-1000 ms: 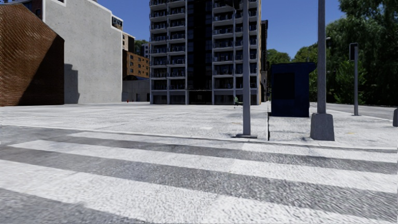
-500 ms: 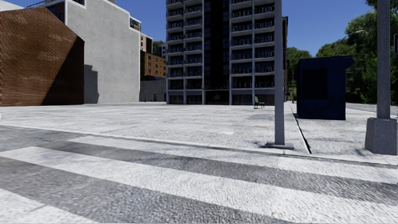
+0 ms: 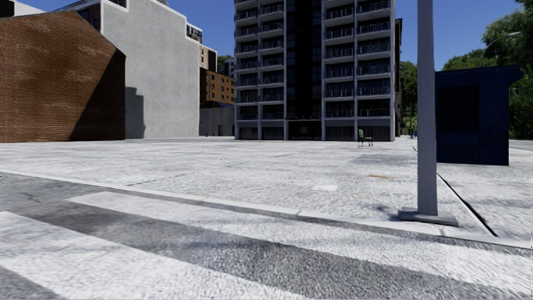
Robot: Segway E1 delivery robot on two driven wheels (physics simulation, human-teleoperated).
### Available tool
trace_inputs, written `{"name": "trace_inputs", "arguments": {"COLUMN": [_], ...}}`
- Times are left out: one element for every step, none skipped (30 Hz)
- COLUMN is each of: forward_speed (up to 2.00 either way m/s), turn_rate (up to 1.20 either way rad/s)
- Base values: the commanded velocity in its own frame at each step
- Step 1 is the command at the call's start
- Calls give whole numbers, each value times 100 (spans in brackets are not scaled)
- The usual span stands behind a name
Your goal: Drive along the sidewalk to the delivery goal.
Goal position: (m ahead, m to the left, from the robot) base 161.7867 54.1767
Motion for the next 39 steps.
{"name": "trace_inputs", "arguments": {"forward_speed": [157, 157, 157, 157, 159, 159, 170, 200, 200, 200, 200, 200, 200, 200, 200, 200, 200, 200, 200, 200, 200, 200, 200, 200, 200, 200, 200, 200, 200, 200, 200, 200, 199, 199, 198, 198, 198, 198, 198], "turn_rate": [0, 0, 0, 0, 0, 0, 0, 0, 0, 0, 0, 0, 0, 0, 0, -2, -6, -6, -15, -21, -24, -24, -29, -32, -33, -33, -34, -35, -35, -35, -35, -35, -35, -35, -35, -36, -36, -36, -36]}}
